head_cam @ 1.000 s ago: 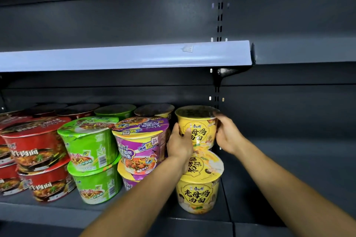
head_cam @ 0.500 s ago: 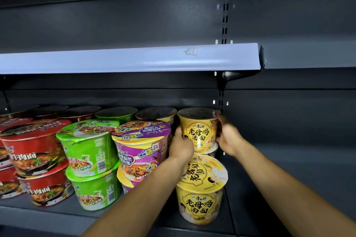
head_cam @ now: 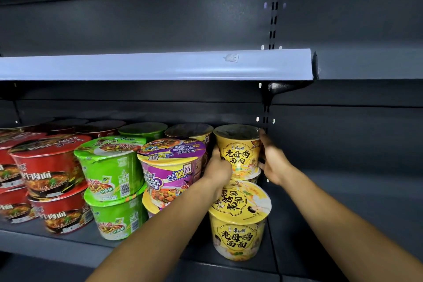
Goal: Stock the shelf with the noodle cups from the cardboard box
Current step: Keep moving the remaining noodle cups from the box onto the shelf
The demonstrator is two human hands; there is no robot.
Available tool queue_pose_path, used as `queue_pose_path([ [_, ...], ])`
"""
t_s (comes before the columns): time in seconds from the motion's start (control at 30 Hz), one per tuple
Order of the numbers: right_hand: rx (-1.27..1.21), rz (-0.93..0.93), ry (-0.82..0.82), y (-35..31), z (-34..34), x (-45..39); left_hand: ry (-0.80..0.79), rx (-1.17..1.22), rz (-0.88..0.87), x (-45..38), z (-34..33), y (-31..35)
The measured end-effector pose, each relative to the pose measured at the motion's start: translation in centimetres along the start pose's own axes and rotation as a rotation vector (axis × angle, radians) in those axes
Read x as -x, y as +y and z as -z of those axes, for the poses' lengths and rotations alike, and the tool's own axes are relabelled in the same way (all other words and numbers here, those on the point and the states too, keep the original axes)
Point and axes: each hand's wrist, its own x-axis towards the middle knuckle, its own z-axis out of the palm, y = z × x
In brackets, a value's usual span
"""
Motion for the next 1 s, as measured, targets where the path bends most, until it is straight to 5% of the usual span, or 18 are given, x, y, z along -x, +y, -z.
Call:
queue_pose_path([
  [0.73,0.109,0.021,0.121,-0.3,0.1,1.5,0.034,-0.245,0.005,2.3,-0.1,1.2],
  [1.0,0.139,0.135,0.514,-0.3,-0.2,4.3,-0.122,-0.282,-0.134,8.0,1.6,2.7],
])
